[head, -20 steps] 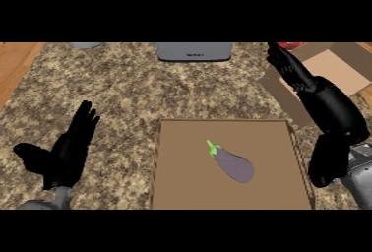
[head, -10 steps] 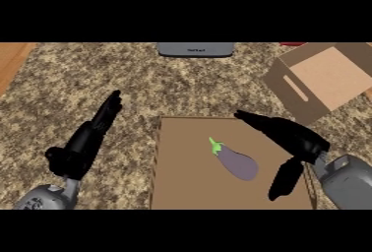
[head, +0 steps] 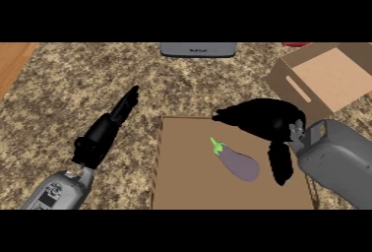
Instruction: Pick the eggplant from the tray and place it in the cardboard box
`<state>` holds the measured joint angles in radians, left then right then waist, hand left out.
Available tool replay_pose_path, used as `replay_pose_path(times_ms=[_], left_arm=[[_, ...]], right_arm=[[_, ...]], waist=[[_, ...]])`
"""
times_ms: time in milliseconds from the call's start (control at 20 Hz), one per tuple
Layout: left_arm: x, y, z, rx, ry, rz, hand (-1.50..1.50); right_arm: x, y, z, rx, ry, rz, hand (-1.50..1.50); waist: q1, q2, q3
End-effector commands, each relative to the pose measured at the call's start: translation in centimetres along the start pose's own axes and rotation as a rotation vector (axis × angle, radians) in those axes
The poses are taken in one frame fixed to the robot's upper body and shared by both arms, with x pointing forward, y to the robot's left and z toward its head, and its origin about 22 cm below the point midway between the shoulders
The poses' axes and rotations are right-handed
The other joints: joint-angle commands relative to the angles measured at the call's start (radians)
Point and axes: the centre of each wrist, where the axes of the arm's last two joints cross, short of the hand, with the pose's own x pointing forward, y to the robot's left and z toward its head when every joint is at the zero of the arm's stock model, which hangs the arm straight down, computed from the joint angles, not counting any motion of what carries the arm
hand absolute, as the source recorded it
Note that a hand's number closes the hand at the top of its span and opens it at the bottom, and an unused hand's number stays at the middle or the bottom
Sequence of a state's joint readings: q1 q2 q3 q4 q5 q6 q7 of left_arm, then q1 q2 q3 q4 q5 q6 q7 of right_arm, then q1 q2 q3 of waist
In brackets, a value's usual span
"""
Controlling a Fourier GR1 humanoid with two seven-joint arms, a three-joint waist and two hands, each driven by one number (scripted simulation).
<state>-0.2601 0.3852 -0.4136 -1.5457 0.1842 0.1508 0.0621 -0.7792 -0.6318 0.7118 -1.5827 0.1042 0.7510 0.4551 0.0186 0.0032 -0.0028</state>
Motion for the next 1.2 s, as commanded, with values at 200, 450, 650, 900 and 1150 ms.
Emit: replay_pose_path(times_ms=[200,450,650,900,1150], left_arm=[[-1.0,0.7,-0.2,0.0,0.021,-0.01,0.0],[-1.3,-0.6,0.0,-0.001,0.016,-0.01,0.0],[-1.5,0.0,-1.3,-0.001,0.005,-0.006,0.0],[-1.5,0.5,-1.2,0.013,0.016,-0.008,0.0],[-1.3,0.2,0.5,-0.006,0.009,-0.005,0.0]], right_arm=[[4.1,-6.8,-2.8,0.266,0.038,0.064,-1.5],[5.6,-6.8,-6.1,0.378,0.107,0.021,-1.5],[7.4,-7.1,-7.4,0.378,0.132,-0.043,-1.5],[7.5,-3.9,-8.6,0.404,0.155,-0.061,-1.5],[5.6,-2.1,-9.3,0.436,0.192,-0.034,-1.5]], waist=[[0.001,-0.007,-0.003],[-0.009,-0.007,0.0],[-0.021,-0.006,0.001],[-0.022,-0.005,0.002],[-0.011,-0.005,0.003]])
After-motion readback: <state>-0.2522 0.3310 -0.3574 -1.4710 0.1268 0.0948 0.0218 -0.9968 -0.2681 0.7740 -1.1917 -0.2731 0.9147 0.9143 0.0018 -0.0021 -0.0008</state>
